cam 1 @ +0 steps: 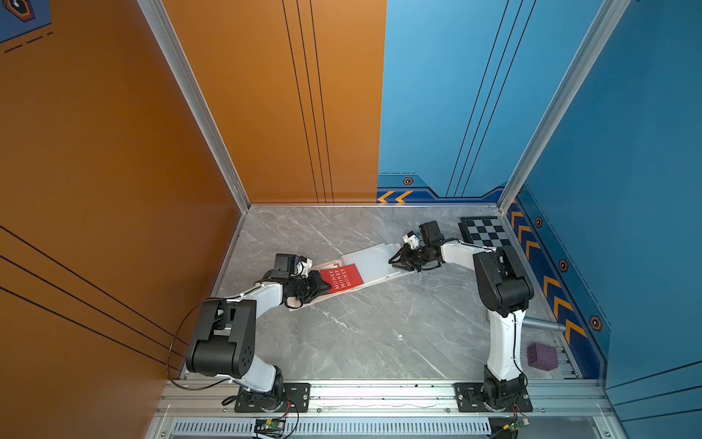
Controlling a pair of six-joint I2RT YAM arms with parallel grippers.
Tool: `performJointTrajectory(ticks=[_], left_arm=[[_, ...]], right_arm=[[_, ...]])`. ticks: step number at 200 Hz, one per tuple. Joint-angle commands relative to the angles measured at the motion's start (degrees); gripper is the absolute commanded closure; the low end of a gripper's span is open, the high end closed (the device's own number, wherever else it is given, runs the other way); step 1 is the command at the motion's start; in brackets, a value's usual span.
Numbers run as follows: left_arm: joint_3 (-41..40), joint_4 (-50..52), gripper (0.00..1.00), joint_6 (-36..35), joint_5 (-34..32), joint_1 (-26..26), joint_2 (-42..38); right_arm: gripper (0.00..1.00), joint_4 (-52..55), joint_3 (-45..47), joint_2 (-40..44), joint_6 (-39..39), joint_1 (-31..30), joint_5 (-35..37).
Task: Place the photos into the photo albums
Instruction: Insert the photo into the photo album.
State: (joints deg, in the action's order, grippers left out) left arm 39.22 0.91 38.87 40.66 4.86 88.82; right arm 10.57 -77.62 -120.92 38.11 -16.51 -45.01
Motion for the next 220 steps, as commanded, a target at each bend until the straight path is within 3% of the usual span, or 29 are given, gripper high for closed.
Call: performJointTrajectory(ticks=[1,30,60,146,220], left_arm=[[2.1,-1.9,0.99,2.2,-2.5,2.2,2.4],[2.0,-9.6,0.94,9.7,-3.7,4.4,5.1],[5.6,-9.6,0.79,10.3,-6.4,8.1,8.5],[13.4,-9.6,0.50,12.0,-7.4,14.0,15.9],[13.3,-9.6,0.44,11.8,-7.4,15.2,16.4]], right_arm=[[0.73,1.8,-0.6,-1.1,-1.6,-0.3,-0.6],[0.73,1.9,-0.3,-0.7,-1.7,-0.3,-0.5],[0.73,1.9,-0.2,-0.7,-1.8,-0.3,-0.5],[0.73,2.8,0.8,0.5,-2.6,0.3,-0.3],[0.74,3.0,-2.3,3.8,-2.6,-3.0,-2.9]])
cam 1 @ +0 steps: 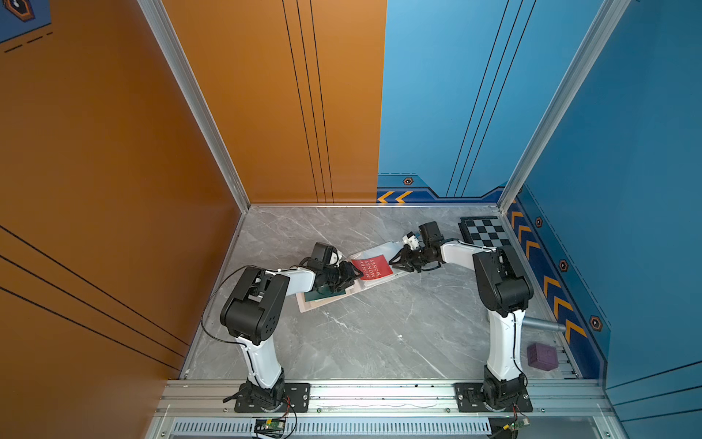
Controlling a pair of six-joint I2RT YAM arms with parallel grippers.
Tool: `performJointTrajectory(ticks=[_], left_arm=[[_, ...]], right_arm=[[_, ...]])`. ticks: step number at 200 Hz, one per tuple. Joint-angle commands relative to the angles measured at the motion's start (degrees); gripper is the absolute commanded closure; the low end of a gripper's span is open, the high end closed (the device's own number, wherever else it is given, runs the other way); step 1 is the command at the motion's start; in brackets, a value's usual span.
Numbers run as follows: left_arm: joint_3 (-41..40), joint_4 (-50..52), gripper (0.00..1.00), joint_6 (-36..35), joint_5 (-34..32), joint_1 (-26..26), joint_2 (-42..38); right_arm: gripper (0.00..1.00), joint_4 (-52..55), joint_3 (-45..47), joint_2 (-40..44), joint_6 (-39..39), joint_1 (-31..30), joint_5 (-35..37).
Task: Place the photos into the photo albums
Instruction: Insert the photo into the photo album.
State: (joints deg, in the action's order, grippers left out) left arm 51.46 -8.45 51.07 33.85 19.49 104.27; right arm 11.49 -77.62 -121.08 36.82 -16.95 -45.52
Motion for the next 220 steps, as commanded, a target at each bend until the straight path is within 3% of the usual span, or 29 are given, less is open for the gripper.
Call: performJointTrajectory(ticks=[1,37,78,153,192,220], left_arm=[[1.0,-0.2,0.44,-0.4,-0.6,0.6,1.0],[1.8,-0.2,0.45,-0.4,-0.3,0.6,1.8],[2.2,-0.2,0.45,-0.5,0.1,0.6,1.8],[3.4,-0.2,0.45,0.1,1.2,0.1,-0.4],[3.6,3.0,0.62,-0.6,-1.1,-0.5,-1.3],[4.8,3.1,0.65,-0.6,-0.8,0.1,-0.2]], right_arm=[[0.74,2.0,-2.4,4.0,-1.4,-2.8,-2.4],[0.74,2.6,-5.6,2.6,-1.0,-6.7,-3.3],[0.74,2.6,-6.5,-4.5,-0.4,-9.3,-2.9],[0.74,6.7,-4.2,-5.7,-2.9,-6.9,1.3],[0.74,6.7,-5.3,-3.1,-2.3,-6.5,0.3],[0.74,6.7,-7.0,-1.1,-1.7,-5.9,0.2]])
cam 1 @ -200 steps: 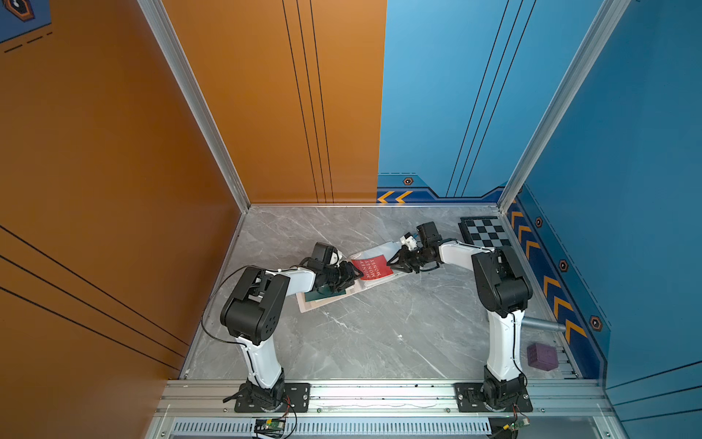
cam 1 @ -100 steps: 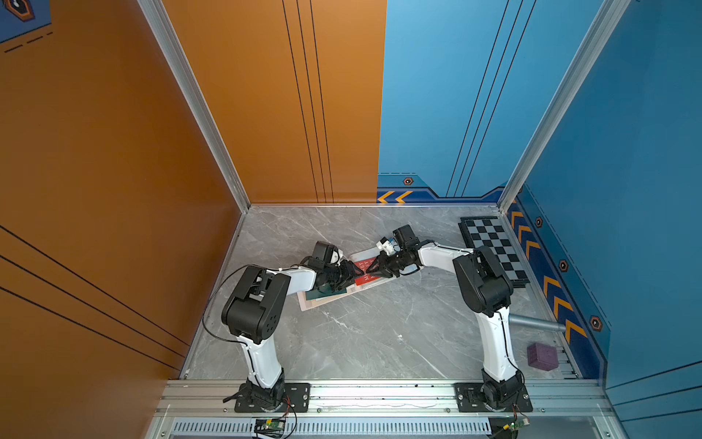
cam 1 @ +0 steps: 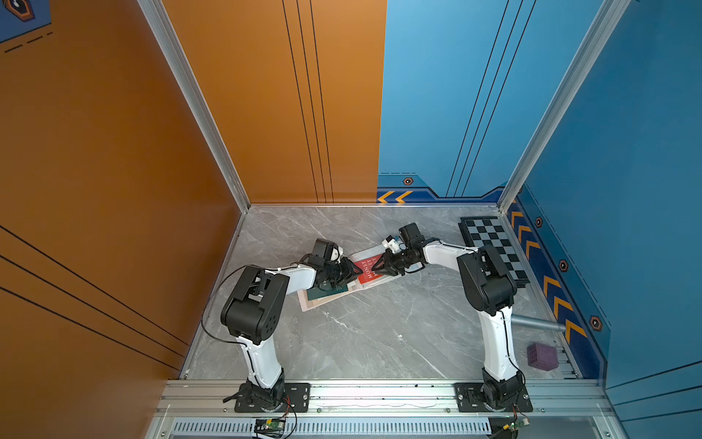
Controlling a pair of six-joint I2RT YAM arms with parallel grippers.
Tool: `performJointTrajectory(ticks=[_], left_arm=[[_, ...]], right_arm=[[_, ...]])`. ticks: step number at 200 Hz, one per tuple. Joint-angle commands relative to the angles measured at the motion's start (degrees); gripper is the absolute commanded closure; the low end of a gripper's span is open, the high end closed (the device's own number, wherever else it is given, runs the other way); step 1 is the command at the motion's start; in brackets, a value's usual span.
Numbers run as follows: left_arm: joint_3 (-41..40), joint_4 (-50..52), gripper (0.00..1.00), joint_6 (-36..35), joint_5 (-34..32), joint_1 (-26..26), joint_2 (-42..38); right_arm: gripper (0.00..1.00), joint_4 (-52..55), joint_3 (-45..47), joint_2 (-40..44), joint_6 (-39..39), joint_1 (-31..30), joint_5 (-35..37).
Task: Place the photos into the photo albums
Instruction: Insert the photo into the photo album.
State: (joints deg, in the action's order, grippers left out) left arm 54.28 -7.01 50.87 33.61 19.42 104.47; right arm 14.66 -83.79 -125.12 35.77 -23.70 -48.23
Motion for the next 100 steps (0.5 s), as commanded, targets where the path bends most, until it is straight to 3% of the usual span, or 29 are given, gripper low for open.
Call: performJointTrajectory(ticks=[1,52,100], left_arm=[[2.0,1.6,0.65,-0.4,-0.5,0.2,-0.4],[3.6,3.8,0.85,-1.9,-2.0,0.0,1.1],[4.3,14.7,0.88,-7.9,-8.1,0.3,-3.5]], right_arm=[[0.74,3.5,-0.8,3.0,-0.7,0.9,2.9],[0.74,3.5,-0.7,7.2,-0.5,6.2,4.8],[0.74,4.3,2.5,9.9,-1.4,12.6,7.8]])
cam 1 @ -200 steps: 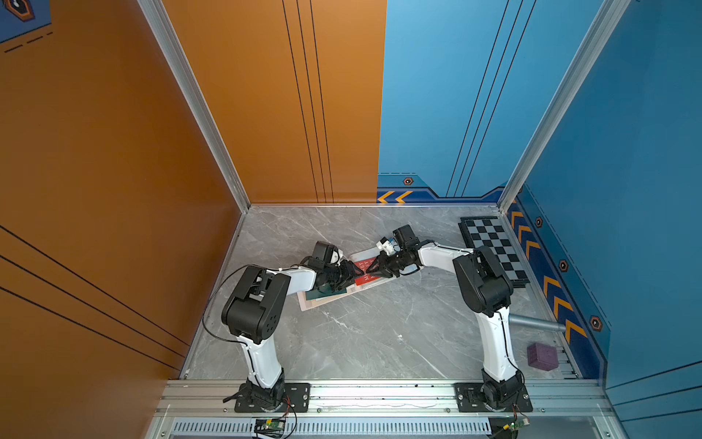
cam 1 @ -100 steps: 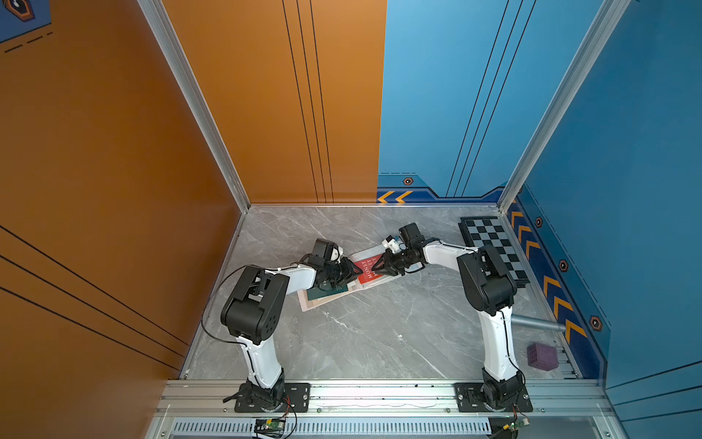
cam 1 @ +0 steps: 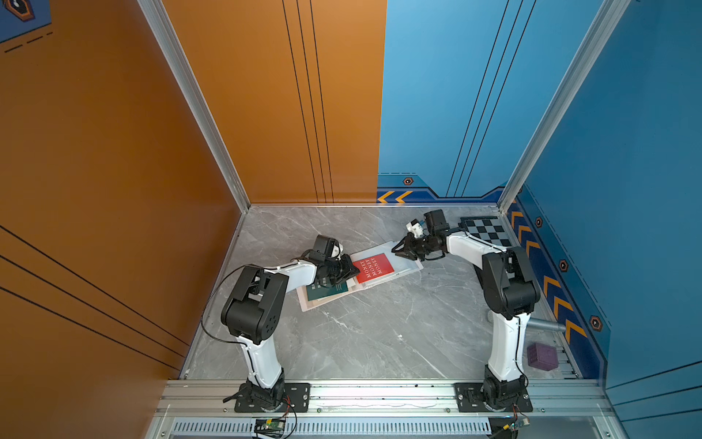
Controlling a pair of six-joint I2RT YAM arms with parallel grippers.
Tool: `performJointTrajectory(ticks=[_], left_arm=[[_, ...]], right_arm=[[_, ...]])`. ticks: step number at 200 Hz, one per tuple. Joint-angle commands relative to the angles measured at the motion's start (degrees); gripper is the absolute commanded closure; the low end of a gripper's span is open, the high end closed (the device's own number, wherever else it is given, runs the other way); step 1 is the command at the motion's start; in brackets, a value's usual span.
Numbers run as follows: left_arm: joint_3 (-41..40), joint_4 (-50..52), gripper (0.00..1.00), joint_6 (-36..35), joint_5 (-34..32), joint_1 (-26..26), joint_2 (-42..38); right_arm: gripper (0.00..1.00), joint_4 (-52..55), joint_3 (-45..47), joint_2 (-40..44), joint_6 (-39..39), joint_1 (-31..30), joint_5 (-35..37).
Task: Place the photos into the photo albums
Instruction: Insert the photo into the photo album.
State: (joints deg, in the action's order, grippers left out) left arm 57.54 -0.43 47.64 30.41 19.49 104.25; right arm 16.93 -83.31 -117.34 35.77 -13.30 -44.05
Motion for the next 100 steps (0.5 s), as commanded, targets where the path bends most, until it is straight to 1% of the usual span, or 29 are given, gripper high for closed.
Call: performJointTrajectory(ticks=[1,7,22,52,68,76,100], left_arm=[[1.1,8.3,0.88,-4.8,-5.2,0.3,-3.4],[2.8,10.2,0.87,-5.7,-6.6,0.4,-4.2],[3.3,15.9,0.87,-7.5,-10.2,0.9,-5.5],[2.7,19.2,0.88,-8.4,-14.3,1.3,-6.2],[3.2,19.4,0.88,-8.4,-14.4,1.5,-4.7],[3.8,19.4,0.90,-8.4,-14.3,1.8,-3.7],[6.6,19.5,0.90,-8.7,-13.7,3.2,-0.4]], right_arm=[[0.74,2.2,2.0,2.1,-1.4,2.3,3.8],[0.74,3.0,1.9,1.9,-1.7,3.1,4.8],[0.74,5.2,1.3,1.1,-2.9,4.6,7.5],[0.74,9.1,-1.1,-0.9,-5.4,6.0,12.6],[0.74,9.6,-2.1,-1.1,-5.5,6.2,12.6],[0.74,9.7,-2.4,-3.0,-5.5,6.2,12.2],[0.74,9.9,-3.0,-3.0,-5.8,5.9,12.1]])
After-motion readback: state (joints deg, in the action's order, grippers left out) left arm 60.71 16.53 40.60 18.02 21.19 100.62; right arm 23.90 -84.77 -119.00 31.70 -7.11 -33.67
